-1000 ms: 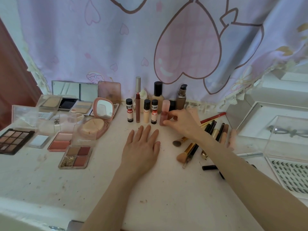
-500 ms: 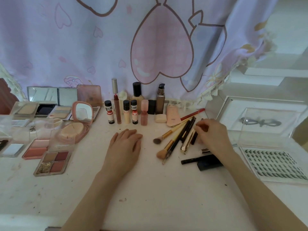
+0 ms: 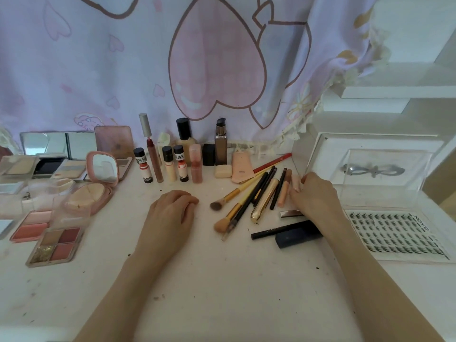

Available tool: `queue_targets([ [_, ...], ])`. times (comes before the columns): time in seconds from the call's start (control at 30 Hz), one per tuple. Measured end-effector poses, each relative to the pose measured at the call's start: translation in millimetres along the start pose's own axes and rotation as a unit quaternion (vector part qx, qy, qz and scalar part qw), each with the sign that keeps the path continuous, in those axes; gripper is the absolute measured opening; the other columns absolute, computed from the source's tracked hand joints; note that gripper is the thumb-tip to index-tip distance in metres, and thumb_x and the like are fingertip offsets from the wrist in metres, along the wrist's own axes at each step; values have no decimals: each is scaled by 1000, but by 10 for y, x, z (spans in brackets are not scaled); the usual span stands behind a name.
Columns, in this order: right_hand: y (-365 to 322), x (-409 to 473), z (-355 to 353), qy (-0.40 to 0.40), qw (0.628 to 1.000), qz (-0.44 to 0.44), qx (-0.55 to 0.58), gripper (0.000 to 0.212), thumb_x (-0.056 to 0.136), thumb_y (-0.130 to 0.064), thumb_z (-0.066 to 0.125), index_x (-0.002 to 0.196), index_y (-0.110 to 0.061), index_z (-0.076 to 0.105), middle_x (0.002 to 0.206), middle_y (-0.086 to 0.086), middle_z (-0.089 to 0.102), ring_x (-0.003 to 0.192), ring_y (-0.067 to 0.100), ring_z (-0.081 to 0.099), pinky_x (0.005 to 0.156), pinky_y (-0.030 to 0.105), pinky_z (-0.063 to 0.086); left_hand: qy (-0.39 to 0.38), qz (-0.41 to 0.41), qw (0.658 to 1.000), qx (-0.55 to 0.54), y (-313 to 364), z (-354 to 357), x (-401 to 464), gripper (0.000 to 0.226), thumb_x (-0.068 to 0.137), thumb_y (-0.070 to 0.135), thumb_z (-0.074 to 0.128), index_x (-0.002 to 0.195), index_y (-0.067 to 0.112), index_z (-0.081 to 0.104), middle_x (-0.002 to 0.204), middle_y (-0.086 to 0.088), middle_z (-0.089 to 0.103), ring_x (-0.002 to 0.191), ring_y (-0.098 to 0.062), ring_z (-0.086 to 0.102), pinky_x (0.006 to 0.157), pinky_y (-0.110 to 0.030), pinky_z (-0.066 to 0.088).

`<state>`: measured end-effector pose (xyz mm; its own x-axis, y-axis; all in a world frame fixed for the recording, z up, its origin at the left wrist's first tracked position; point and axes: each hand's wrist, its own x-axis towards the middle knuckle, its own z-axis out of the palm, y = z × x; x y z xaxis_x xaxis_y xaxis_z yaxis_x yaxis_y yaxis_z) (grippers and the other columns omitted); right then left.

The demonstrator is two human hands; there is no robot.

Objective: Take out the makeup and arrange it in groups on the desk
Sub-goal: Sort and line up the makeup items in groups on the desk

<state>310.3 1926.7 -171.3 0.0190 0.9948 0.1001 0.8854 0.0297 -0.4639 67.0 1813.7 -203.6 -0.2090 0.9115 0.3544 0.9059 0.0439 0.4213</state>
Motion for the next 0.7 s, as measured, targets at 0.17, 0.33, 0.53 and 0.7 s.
queue_targets([
  [0.17, 9, 28, 2, 29, 1000, 6, -3, 31, 93, -33, 48, 92, -3, 56, 82, 10, 57, 75, 26, 53, 64, 29, 37, -19, 16, 1000, 17, -5, 9, -15, 26, 94, 19, 48, 115, 18, 63, 117, 0, 56, 106, -17, 50, 96, -31, 38],
  [0.33, -120, -115, -94, 78, 989, -74, 105, 21, 89, -21, 54, 104, -9, 62, 93, 7, 59, 73, 17, 52, 60, 22, 38, 8, -8, 998, -61, 59, -56, -20, 29, 95, 24, 45, 121, 22, 56, 121, 5, 53, 109, -11, 49, 95, -24, 35],
  [0.53, -549, -392, -107, -238, 923, -190, 235, 18, 94, -24, 51, 109, -19, 60, 71, -11, 59, 52, 1, 48, 51, 14, 40, 38, 48, 974, -217, 194, -164, -20, 40, 88, 26, 51, 121, 44, 38, 112, 25, 49, 103, 10, 49, 82, -7, 41],
  [0.7, -785, -483, -6, -300, 897, -243, 214, 17, 95, -21, 50, 108, -17, 60, 78, -11, 60, 62, -2, 54, 56, 13, 42, 34, 103, 972, -207, 146, -154, -42, 36, 88, 10, 57, 110, 37, 49, 97, 20, 55, 89, 1, 53, 78, -7, 41],
])
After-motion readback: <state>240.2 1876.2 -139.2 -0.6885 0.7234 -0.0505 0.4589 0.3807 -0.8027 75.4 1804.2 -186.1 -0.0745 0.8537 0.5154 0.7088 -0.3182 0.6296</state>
